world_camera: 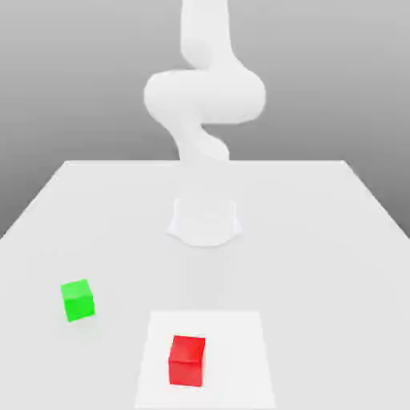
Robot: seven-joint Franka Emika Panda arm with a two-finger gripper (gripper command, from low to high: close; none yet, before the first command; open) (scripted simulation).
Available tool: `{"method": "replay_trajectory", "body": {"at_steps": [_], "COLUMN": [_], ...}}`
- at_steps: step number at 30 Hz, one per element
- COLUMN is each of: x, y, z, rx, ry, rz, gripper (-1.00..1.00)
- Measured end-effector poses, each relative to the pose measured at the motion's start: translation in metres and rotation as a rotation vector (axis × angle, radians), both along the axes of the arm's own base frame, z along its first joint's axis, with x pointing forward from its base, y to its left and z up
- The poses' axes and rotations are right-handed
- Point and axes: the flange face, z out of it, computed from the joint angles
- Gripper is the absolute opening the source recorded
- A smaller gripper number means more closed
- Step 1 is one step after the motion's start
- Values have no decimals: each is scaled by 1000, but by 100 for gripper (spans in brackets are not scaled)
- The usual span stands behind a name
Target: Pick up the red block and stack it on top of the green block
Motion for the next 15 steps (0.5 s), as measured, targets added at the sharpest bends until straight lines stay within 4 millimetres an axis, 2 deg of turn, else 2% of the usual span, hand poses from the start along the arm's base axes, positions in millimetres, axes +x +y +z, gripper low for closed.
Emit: {"method": "replay_trajectory", "body": {"at_steps": [3, 7, 11, 15], "x": [37, 70, 89, 92], "y": [-3, -8, -13, -17], "z": [-58, -138, -220, -303], "rx": [4, 9, 15, 21], "ry": [99, 224, 349, 474], "rz": [-10, -24, -38, -51], "gripper": [0, 0, 0, 0]}}
